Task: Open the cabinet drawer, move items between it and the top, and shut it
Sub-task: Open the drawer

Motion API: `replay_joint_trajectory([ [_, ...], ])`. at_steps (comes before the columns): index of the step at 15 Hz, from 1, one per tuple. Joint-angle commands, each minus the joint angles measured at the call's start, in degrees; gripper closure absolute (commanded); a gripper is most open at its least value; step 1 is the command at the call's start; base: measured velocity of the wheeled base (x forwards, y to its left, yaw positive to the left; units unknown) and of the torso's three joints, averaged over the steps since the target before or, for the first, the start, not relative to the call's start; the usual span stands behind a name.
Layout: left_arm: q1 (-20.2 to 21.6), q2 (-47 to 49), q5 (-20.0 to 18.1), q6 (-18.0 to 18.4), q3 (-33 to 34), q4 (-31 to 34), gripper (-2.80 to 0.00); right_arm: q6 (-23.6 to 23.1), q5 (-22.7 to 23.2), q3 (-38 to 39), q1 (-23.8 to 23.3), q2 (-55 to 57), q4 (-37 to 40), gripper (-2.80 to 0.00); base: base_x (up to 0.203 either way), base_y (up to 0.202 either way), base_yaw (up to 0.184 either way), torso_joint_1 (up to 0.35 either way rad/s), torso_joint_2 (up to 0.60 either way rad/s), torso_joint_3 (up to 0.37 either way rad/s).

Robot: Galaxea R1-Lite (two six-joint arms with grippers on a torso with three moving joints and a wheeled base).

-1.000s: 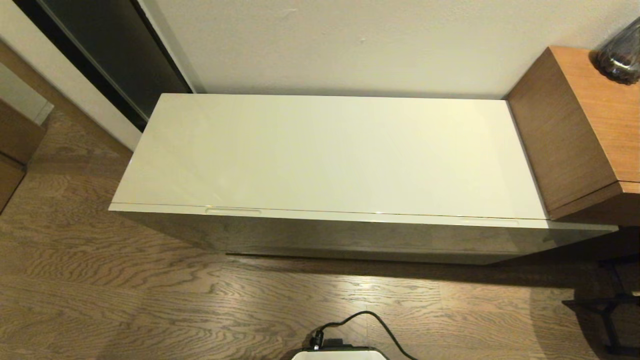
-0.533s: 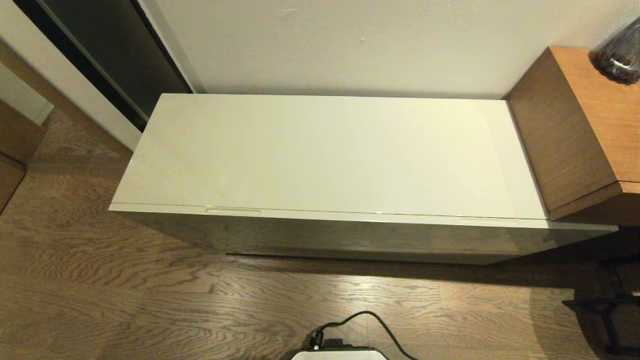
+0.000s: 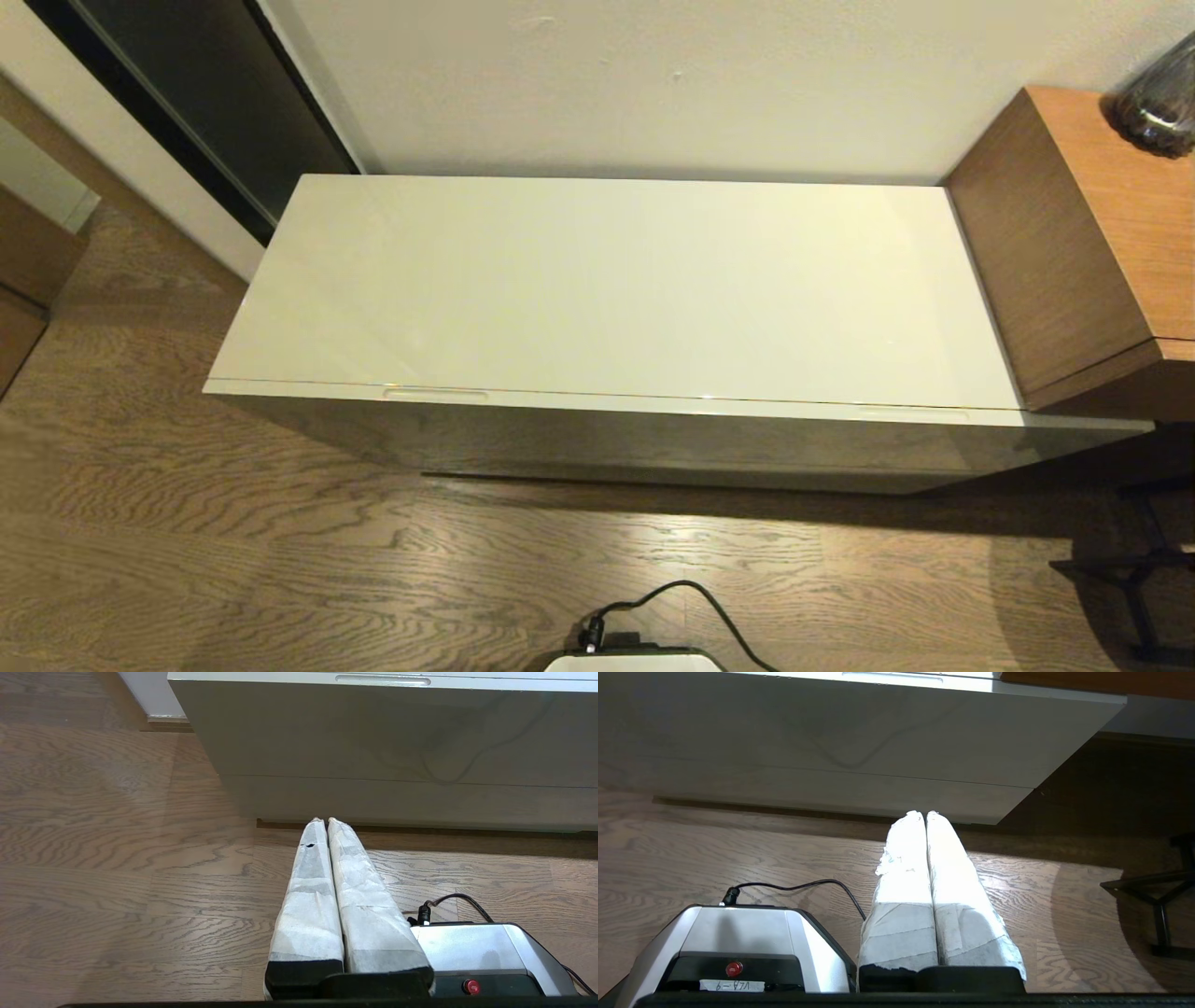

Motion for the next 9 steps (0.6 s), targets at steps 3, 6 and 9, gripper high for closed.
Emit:
replay_joint_trajectory([
  [3,0.0,0.1,0.0,0.0,0.0,0.0,0.00,0.1,-0.1,0.1,0.0,0.1,0.1,0.00,0.000,0.000,0.000,0.000,0.00,0.000],
  [6,0.0,0.1,0.0,0.0,0.0,0.0,0.00,-0.4,-0.1,0.0,0.0,0.1,0.0,0.00,0.000,0.000,0.000,0.000,0.00,0.000],
  [9,0.0,0.1,0.0,0.0,0.0,0.0,0.00,-0.5,0.6,-2.0,0.0,0.1,0.2,0.00,0.000,0.000,0.000,0.000,0.00,0.000],
])
